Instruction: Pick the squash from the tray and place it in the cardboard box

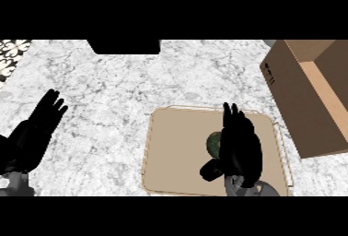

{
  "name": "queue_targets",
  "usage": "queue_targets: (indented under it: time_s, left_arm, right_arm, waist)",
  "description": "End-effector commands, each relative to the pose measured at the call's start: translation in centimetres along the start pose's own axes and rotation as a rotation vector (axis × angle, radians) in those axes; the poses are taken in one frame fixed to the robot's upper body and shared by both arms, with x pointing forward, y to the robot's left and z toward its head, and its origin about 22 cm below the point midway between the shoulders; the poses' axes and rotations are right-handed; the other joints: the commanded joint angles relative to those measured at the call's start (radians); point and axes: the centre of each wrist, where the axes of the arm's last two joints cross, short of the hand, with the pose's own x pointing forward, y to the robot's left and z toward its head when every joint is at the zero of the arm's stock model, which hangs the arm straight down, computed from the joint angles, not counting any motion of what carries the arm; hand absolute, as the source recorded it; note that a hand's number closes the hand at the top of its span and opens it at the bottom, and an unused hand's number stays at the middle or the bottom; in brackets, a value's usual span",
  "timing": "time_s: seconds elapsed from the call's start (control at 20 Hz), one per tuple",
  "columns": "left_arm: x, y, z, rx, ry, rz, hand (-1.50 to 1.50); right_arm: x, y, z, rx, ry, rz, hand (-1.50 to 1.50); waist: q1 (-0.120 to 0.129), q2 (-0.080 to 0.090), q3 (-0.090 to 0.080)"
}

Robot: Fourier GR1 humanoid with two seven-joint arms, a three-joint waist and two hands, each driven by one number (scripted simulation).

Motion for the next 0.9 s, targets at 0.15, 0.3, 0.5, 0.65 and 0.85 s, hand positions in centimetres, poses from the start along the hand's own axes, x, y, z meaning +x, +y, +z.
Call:
queue_targets:
  time_s: [0.15, 0.3, 0.5, 0.65, 0.85]
  left_arm:
    - [-0.6, 2.2, 0.8, 0.002, 0.004, 0.0, 0.0]
    - [0.7, 0.3, -0.9, -0.012, -0.009, 0.013, 0.0]
    - [-0.1, -0.1, 0.1, 0.002, -0.008, 0.009, 0.0]
    - [-0.2, 0.0, -0.6, 0.024, -0.014, -0.01, 0.0]
    - [-0.7, 0.5, 0.3, 0.001, -0.005, -0.011, 0.0]
  right_arm:
    - [1.5, -0.1, 0.2, 0.031, 0.168, 0.118, -1.5]
    - [2.0, 1.1, -1.3, 0.036, 0.169, 0.103, -1.5]
    - [2.0, 1.0, -2.3, 0.052, 0.187, 0.105, -1.5]
    - [1.9, 1.1, -3.4, 0.073, 0.203, 0.119, -1.5]
    - [1.3, 2.1, -3.1, 0.069, 0.243, 0.142, -1.5]
  waist:
    - [0.001, -0.001, -0.001]
    - [-0.003, 0.002, 0.0]
    - [0.0, 0.0, 0.0]
    - [-0.003, 0.002, 0.0]
    - [0.0, -0.001, 0.0]
